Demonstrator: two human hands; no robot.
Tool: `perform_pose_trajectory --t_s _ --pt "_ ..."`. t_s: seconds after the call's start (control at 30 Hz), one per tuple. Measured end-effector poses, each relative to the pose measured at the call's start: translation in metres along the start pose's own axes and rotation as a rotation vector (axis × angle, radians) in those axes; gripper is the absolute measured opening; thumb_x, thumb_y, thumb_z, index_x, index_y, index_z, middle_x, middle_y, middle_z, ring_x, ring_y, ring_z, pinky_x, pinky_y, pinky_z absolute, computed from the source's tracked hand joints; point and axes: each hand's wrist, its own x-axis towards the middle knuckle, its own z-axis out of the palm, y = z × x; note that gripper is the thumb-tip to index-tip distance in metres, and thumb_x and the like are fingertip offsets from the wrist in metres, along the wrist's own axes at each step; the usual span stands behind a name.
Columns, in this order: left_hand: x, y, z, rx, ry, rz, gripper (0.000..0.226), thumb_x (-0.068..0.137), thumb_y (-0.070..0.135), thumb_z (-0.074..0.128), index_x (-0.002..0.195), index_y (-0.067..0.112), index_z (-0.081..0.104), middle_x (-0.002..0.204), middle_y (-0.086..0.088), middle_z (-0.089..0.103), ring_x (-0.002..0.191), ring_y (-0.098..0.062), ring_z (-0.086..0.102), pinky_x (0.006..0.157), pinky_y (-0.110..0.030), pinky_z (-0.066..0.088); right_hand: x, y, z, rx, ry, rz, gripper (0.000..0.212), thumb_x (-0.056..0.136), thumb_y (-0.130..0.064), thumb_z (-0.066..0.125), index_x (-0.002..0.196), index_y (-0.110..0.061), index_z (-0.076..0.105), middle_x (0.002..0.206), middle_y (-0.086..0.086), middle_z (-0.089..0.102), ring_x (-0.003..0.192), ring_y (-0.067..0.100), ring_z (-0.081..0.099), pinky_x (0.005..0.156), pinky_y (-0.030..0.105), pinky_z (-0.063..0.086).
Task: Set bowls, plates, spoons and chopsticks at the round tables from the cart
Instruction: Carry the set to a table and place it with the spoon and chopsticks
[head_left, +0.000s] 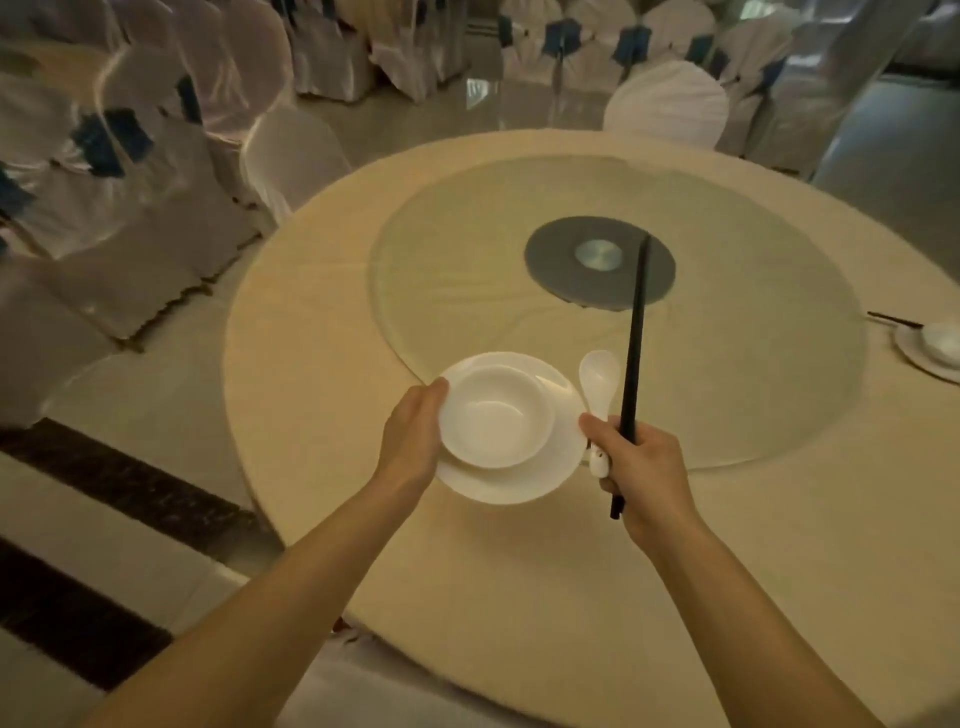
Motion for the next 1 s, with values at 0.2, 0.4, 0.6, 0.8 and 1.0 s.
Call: perform_pose_trajectory --t_s 0.2,0.4,0.6,0.8,1.0 --pt "0.020 -0.055 -0.001 0.151 -0.148 -0.023 0.022 0.096 0.051 0.043 0.092 0.037 0.059 0.097 0.014 0.064 0.087 -0.004 0.060 0.066 -0.028 0.042 -0.016 0.059 0.003 -0.069 0.104 0.099 0.024 0.082 -0.029 0.079 0.075 -0.012 0.064 0.057 -0.003 0.052 0.048 0.012 0.041 0.045 0.025 0.037" --pt "0.038 -0.105 0.003 0.244 -0.234 -0.089 0.022 0.099 0.049 0.042 0.095 0.035 0.058 0.098 0.015 0.062 0.087 -0.002 0.058 0.065 -0.026 0.040 -0.014 0.114 0.005 -0.098 0.172 0.196 0.025 0.080 -0.030 0.080 0.074 -0.012 0.065 0.056 -0.004 0.056 0.045 0.011 0.043 0.044 0.025 0.039" --pt "0.056 -0.149 0.013 0.366 -0.335 -0.138 0.033 0.102 0.045 0.041 0.108 0.017 0.058 0.104 0.000 0.061 0.093 -0.018 0.058 0.073 -0.033 0.041 -0.001 0.166 0.000 -0.156 0.204 0.250 0.034 0.082 -0.031 0.079 0.075 0.000 0.066 0.053 -0.006 0.056 0.044 0.008 0.043 0.046 0.026 0.038" --pt "0.065 -0.178 0.022 0.451 -0.408 -0.177 0.035 0.101 0.046 0.043 0.107 0.015 0.058 0.109 -0.006 0.062 0.098 -0.025 0.059 0.083 -0.042 0.048 0.010 0.204 -0.007 -0.225 0.231 0.283 0.033 0.083 -0.030 0.079 0.073 -0.001 0.068 0.051 -0.009 0.057 0.046 0.004 0.049 0.058 0.030 0.043" --pt "0.072 -0.189 0.025 0.561 -0.428 -0.103 0.041 0.100 0.049 0.044 0.108 0.012 0.060 0.110 -0.007 0.057 0.100 -0.026 0.058 0.088 -0.045 0.051 0.013 0.222 -0.007 -0.274 0.239 0.299 0.033 0.083 -0.032 0.078 0.063 -0.010 0.063 0.053 -0.009 0.058 0.052 0.008 0.053 0.061 0.026 0.044"
